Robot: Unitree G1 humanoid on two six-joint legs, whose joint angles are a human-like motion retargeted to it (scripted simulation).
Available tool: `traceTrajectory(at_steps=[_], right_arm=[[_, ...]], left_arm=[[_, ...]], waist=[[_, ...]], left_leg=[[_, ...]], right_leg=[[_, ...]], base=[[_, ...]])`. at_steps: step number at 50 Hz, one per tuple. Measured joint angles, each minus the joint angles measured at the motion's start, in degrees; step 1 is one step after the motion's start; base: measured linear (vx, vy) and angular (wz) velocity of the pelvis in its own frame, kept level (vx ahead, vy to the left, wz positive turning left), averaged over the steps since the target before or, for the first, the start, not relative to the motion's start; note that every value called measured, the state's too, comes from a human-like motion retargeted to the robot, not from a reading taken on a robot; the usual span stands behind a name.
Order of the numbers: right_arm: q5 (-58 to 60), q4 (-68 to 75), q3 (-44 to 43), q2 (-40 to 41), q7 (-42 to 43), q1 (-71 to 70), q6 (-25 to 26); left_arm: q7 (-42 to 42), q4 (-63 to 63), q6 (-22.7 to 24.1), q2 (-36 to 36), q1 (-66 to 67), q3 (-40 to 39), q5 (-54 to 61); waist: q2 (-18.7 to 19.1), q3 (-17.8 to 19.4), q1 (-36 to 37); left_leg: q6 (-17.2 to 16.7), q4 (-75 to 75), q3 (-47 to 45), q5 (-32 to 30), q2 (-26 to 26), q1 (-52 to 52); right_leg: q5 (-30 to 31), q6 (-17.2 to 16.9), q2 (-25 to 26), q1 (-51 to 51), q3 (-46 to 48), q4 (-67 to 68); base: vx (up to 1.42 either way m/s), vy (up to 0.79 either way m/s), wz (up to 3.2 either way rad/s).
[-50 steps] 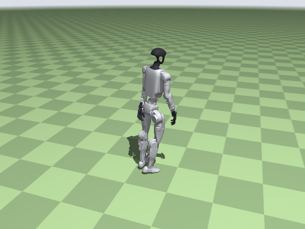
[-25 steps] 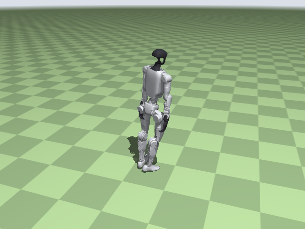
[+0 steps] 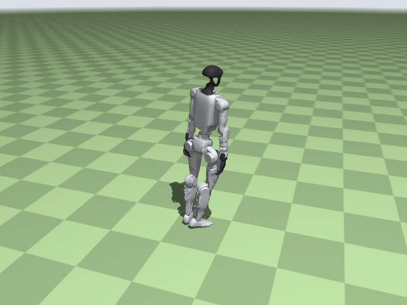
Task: In place motions
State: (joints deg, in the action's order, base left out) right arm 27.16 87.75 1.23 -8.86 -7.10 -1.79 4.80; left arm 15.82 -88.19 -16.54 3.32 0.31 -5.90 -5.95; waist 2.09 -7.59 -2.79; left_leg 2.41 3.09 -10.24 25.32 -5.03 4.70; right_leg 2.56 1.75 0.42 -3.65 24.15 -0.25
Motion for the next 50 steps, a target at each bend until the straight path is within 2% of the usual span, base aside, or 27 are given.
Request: traceTrajectory(at_steps=[8, 10, 12, 15, 17, 23, 25, 27, 30, 35, 39, 40, 43, 45, 48, 50], right_arm=[[-0.1, -1.2, -0.5, -2.2, 0.9, -0.3, -2.1], [1.1, -1.2, -0.5, -2.9, 0.0, 0.5, -2.2], [2.5, -0.7, -0.3, -3.4, 0.0, 1.5, -2.1], [4.4, 0.2, -0.5, -3.7, 1.6, 2.5, -1.6], [4.8, 0.8, -0.9, -3.6, 2.7, 2.9, -1.3], [3.2, 1.9, -2.0, -2.6, 3.0, 4.8, -1.2], [3.0, 1.6, -2.6, -2.2, 2.7, 5.5, -1.2], [2.9, 0.8, -3.3, -2.3, 2.1, 5.3, -1.3], [3.2, -0.3, -3.7, -2.9, 1.8, 5.1, -1.9], [1.9, -2.2, -3.4, -3.2, 3.2, 4.3, -2.7], [-0.5, -4.0, -3.3, -3.7, 2.1, 3.8, -4.5], [-0.3, -4.4, -3.5, -3.8, 1.8, 4.0, -4.7], [-1.2, -4.6, -2.9, -3.8, 2.4, 3.5, -4.9], [-2.4, -4.1, -2.1, -3.7, 3.0, 2.7, -5.2], [-2.9, -4.2, -1.2, -2.6, 2.6, 2.3, -5.2], [-2.9, -4.8, -0.4, -1.8, 2.2, 2.2, -5.3]], left_arm=[[0.1, 1.4, 0.1, -0.2, -0.2, 0.9, -1.2], [0.3, 1.3, 0.0, -0.5, -0.1, 0.9, -1.1], [0.3, 1.0, 0.1, -0.7, 0.6, 0.8, -0.8], [0.0, 0.1, 0.2, -0.9, 1.5, 0.2, 0.2], [-0.5, -0.8, 0.1, -0.9, 1.7, -0.4, 0.8], [-2.5, -4.5, -0.6, -0.2, 2.3, -3.2, 1.9], [-3.4, -5.2, -0.4, 0.0, 2.8, -3.7, 1.8], [-4.2, -5.4, -0.1, -0.1, 2.8, -4.0, 1.2], [-4.9, -5.5, 0.3, -1.0, 3.6, -4.9, 0.9], [-3.8, -6.0, 0.2, -1.8, 4.0, -6.5, 1.5], [-3.3, -4.7, 0.5, -1.8, 2.3, -4.7, 2.8], [-2.9, -4.6, 0.2, -1.8, 1.7, -4.0, 2.9], [-2.7, -3.5, -0.6, -1.7, -0.7, -3.3, 3.1], [-2.3, -1.9, -0.2, -1.3, -1.7, -2.5, 3.7], [-2.0, 0.4, 0.0, -0.4, -3.2, -1.5, 3.9], [-2.7, 1.4, 0.1, 0.2, -4.2, -1.4, 4.2]], waist=[[-0.1, 4.2, 3.0], [0.0, 4.3, 3.7], [0.4, 4.0, 4.6], [1.0, 3.5, 5.4], [1.3, 2.6, 4.2], [0.3, -0.7, 2.9], [-0.2, -1.1, 3.7], [0.1, -1.6, 4.5], [0.7, -2.7, 5.7], [0.1, -1.0, 8.2], [1.9, 0.6, 7.6], [2.8, 0.7, 7.5], [6.1, 1.8, 6.6], [6.5, 2.8, 5.4], [5.2, 3.9, 4.0], [4.1, 4.3, 3.7]], left_leg=[[-2.3, 3.6, 4.6, -3.2, -1.7, 6.0], [-5.3, 3.9, 3.2, -2.8, -0.9, 7.2], [-10.1, 3.9, -6.1, -2.5, 2.1, 6.9], [-17.1, 3.9, -20.9, -5.8, 7.0, 5.0], [-17.4, 3.7, -25.7, -9.7, 7.5, 5.4], [-17.4, 5.0, -30.1, -17.5, 8.1, 4.9], [-17.4, 4.5, -30.2, -18.9, 7.9, 3.1], [-17.4, 2.0, -26.4, -20.6, 5.8, 3.7], [-17.4, -2.0, -21.2, -18.7, 3.5, 3.1], [-17.0, -3.0, -17.1, -17.5, 3.3, 0.0], [-15.5, -3.1, -14.0, -16.7, 3.8, -0.7], [-15.3, -2.8, -12.6, -16.7, 4.7, -0.5], [-15.2, -1.9, -9.1, -16.6, 8.1, -0.2], [-14.5, -1.7, -6.7, -16.9, 8.3, 0.1], [-13.5, -1.9, -3.9, -17.6, 6.7, 0.7], [-13.1, -1.9, -2.8, -17.7, 5.9, 1.3]], right_leg=[[-1.1, -0.6, -2.5, 1.8, 9.8, -1.5], [-1.6, -1.0, -2.9, 2.2, 13.9, -2.0], [-2.3, -1.3, -2.9, 2.5, 17.6, -2.2], [-3.7, -2.0, -2.7, 3.1, 22.2, -2.3], [-4.0, -2.7, -3.4, 2.6, 26.2, -2.4], [-5.3, -4.7, -5.0, 3.0, 34.8, -1.9], [-5.8, -5.3, -4.9, 4.0, 36.2, -1.5], [-4.9, -5.7, -4.7, 3.8, 38.1, -1.4], [-4.5, -6.4, -3.9, 4.5, 39.6, -0.8], [-3.7, -7.1, -4.6, 8.9, 38.7, 1.9], [2.3, -6.3, -6.7, 10.6, 41.3, 8.0], [4.7, -5.7, -7.4, 10.6, 41.2, 10.5], [9.3, -0.2, -11.6, 6.4, 34.2, 24.6], [9.3, -1.3, -13.9, 2.3, 27.0, 32.0], [6.7, -5.3, -7.7, -4.9, 7.9, 31.9], [5.3, -5.6, -4.1, -6.7, 0.4, 28.6]], base=[[-0.21, 0.07, 1.11], [-0.26, 0.1, 1.83], [-0.24, 0.11, 1.86], [-0.29, 0.1, 2.0], [-0.39, 0.2, 2.53], [-0.25, 0.1, 2.07], [-0.17, 0.09, 1.26], [-0.33, 0.37, 1.18], [-0.13, 0.19, 0.63], [-0.11, 0.14, 0.06], [-0.19, 0.25, 0.89], [-0.17, 0.23, 1.03], [-0.21, 0.23, 1.05], [-0.17, 0.13, 1.14], [-0.18, 0.05, 1.15], [-0.15, -0.01, 1.07]])
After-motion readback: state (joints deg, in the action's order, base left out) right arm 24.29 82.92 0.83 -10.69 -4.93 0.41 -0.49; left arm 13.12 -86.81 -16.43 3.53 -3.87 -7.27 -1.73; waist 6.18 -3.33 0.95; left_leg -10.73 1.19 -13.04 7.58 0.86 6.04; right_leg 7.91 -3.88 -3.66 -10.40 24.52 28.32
